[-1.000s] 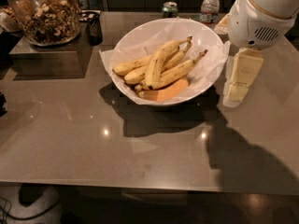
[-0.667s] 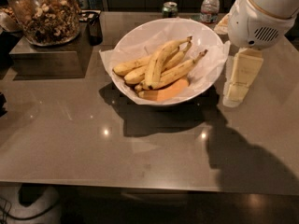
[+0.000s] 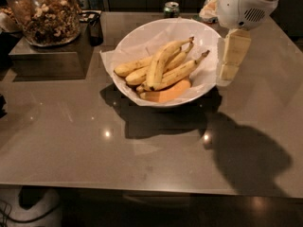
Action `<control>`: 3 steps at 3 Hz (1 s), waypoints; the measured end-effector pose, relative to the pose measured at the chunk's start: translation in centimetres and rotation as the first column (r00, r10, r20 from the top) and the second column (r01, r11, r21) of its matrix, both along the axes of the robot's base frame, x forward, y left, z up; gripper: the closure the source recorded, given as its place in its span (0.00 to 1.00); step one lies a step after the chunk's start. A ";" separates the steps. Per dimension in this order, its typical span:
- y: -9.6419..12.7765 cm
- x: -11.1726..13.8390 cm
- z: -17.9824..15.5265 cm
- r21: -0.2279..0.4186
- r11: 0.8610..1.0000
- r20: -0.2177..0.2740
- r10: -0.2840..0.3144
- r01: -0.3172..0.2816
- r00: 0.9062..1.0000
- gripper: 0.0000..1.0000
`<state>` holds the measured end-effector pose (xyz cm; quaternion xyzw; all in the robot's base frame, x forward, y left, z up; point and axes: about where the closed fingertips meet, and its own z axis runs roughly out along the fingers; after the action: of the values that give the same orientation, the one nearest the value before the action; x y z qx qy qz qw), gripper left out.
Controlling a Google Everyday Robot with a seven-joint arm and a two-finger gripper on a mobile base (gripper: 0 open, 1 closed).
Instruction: Pick banana from white bowl
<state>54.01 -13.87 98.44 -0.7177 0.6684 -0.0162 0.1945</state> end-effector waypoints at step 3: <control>2.6 3.3 -0.4 0.119 0.989 0.012 0.081 -0.082 0.997 0.00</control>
Offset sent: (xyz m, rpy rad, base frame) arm 0.0243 0.0173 -0.0047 0.1577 -0.0107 0.0540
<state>57.31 -11.28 98.00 -0.7314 0.6377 0.0293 0.2401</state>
